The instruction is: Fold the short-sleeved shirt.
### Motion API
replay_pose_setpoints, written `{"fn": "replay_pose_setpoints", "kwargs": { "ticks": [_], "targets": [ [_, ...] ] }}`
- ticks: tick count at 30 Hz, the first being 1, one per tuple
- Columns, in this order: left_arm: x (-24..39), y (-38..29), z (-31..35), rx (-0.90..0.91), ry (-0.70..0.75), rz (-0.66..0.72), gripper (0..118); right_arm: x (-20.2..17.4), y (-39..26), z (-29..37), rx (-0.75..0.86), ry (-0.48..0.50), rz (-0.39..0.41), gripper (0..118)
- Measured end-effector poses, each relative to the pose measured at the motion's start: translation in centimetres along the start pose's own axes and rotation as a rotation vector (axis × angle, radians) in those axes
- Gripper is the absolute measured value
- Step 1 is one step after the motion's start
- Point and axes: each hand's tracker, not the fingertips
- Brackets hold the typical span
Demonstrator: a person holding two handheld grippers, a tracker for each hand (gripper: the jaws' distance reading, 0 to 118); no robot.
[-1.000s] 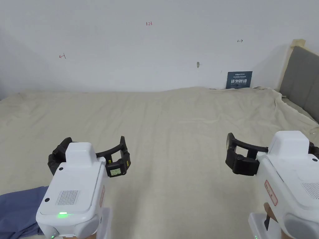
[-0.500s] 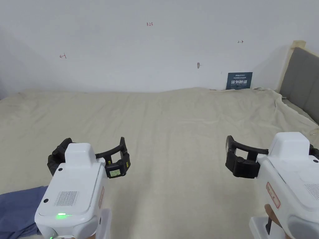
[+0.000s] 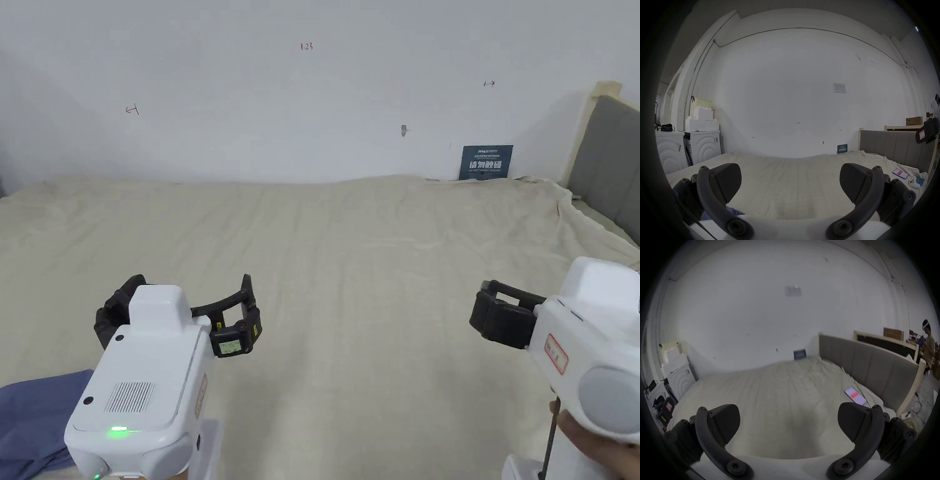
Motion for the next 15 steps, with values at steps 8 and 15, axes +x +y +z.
{"fn": "replay_pose_setpoints", "kwargs": {
  "ticks": [8, 15],
  "targets": [
    [-0.1, 0.0, 0.0, 0.002, 0.003, 0.006, 118, -0.4, 0.1, -1.2, -0.049, -0.043, 0.023, 117],
    [-0.2, 0.0, -0.3, 0.002, 0.001, 0.016, 118, -0.6, -0.1, -1.2, -0.052, 0.029, 0.035, 117]
  ]
}}
